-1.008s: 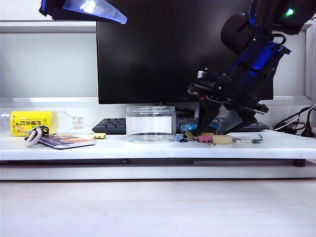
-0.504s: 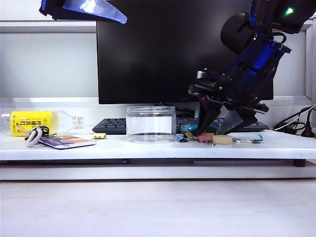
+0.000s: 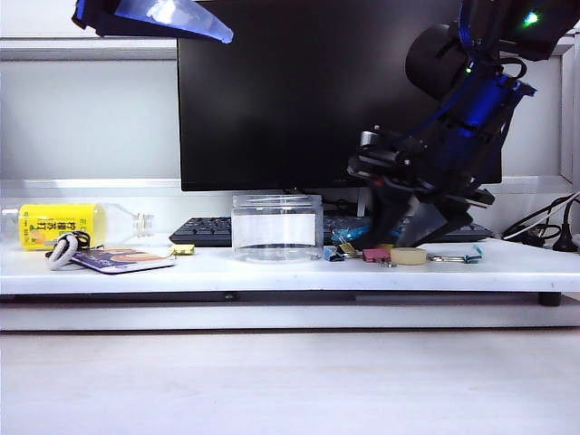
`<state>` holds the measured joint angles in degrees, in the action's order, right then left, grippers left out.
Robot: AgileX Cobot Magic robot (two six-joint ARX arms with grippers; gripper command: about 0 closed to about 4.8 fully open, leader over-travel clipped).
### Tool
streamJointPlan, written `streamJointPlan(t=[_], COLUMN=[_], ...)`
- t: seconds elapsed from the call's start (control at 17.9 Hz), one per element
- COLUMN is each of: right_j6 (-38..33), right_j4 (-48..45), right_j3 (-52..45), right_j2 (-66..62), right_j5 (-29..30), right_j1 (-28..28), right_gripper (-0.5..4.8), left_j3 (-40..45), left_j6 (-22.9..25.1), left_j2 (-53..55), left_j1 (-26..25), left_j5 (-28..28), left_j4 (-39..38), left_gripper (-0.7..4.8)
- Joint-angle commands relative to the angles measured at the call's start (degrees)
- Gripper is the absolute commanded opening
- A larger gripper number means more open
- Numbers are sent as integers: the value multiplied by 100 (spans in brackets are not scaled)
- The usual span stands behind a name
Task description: Pick up the clips with the largest number of clips of the same color on the table and place them in a round transparent plastic box.
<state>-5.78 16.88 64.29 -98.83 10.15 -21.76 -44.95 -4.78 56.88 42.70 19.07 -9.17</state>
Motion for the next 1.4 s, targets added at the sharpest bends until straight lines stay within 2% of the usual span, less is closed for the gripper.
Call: streamJointPlan(t=[0.06, 0.34, 0.5, 0.67, 0.78, 0.9, 1.4], right_j6=[4, 2, -24, -22, -20, -22, -22], right_j4=[352, 341, 306, 426, 428, 433, 332], right_j3=[-42, -37, 13, 260, 494, 568, 608], right_j2=[-120, -122, -116, -116, -118, -118, -127], right_j5=[4, 50, 269, 262, 144, 63, -415], right_j1=[-11, -11, -11, -11, -11, -11, -76], right_gripper=[147, 148, 180, 180, 187, 222, 223], left_j3=[-35, -35, -35, -35, -35, -35, -35], left_j6=[-17, -17, -15, -15, -13, 7, 2], left_j2=[-13, -13, -13, -13, -13, -13, -13], left_j1=[7, 7, 7, 7, 7, 7, 7], left_j5=[24, 22, 22, 22, 22, 22, 17], left_j4=[59, 46, 48, 48, 48, 48, 50], left_gripper=[313, 313, 313, 313, 313, 313, 313])
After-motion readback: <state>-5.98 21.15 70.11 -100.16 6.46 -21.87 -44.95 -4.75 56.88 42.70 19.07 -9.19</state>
